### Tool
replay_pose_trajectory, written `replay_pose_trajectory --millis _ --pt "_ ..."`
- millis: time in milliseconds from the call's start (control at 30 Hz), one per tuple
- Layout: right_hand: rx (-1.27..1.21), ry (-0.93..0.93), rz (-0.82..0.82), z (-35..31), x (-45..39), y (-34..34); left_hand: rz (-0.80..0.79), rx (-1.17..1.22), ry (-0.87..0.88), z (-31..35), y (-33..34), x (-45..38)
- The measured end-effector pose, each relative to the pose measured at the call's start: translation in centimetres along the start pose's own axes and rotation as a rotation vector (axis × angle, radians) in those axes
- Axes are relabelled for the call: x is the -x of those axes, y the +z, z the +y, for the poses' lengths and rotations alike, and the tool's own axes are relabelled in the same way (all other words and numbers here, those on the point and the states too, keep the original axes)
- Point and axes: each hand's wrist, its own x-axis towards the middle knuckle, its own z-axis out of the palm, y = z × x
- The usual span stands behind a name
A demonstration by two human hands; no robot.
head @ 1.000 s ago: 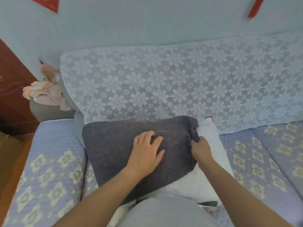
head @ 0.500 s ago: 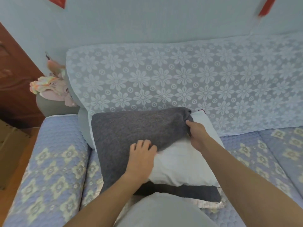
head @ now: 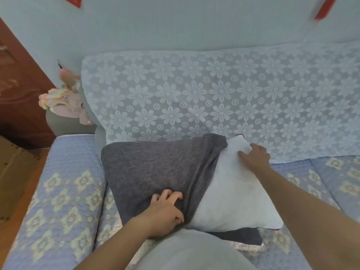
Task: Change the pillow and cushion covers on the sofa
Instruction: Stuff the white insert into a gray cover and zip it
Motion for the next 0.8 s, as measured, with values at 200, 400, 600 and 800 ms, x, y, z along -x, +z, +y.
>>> replay_pose_trajectory --millis 200,400,600,800 --pt "-0.497 0.098 -0.405 1.4 1.9 -2.4 -0.431 -0.068 -0.106 1.1 -5.4 1.1" --pt "-0.409 -0.323 -0.544 -3.8 8.7 -6.4 0.255 0.402 -0.359 2.6 -12.8 -1.4" --pt "-0.412 -0.606 -0.746 -6.7 17.6 -6.9 0.478 0.440 -0.510 1.4 -15.1 -3.1" --pt "-0.401 -0.485 -0.840 -7.9 18.5 -6.8 0.733 1.280 -0.568 0.5 -14.2 0.9"
